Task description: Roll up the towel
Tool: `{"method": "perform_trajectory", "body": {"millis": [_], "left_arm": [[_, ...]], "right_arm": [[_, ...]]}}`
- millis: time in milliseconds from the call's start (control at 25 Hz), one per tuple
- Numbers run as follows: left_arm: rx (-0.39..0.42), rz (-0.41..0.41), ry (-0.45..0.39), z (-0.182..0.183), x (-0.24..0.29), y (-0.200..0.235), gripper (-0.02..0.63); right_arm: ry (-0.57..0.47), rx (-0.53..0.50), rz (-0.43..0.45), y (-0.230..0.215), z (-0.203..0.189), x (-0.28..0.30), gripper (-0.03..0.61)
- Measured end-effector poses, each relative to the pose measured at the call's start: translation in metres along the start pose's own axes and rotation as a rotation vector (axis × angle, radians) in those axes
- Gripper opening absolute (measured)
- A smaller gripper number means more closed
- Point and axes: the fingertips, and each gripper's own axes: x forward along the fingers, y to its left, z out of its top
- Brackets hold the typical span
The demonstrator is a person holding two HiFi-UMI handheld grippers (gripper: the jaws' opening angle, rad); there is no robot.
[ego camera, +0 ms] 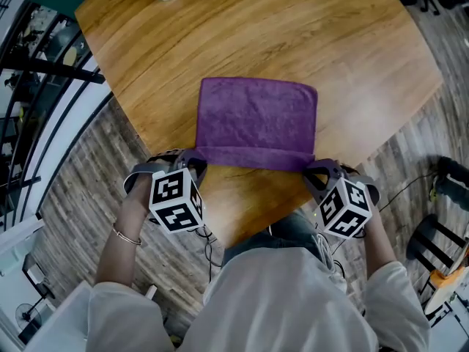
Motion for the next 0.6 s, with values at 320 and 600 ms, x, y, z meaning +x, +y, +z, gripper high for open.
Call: {"method": "perform_trajectory", "body": {"millis": [320,600], "left_arm": [[-0.053,-0.071,-0.001,0.006,-0.016,0.009,0.016],[-0.072,-0.054,0.000,0.012,-0.023,0.039,0.017]], "right_arm": [[-0.034,0.080,0.023,-0.009,0.007,-0.025,0.011],[-0.066,0.108,0.012,-0.037,0.017,-0.034,0.011]]}}
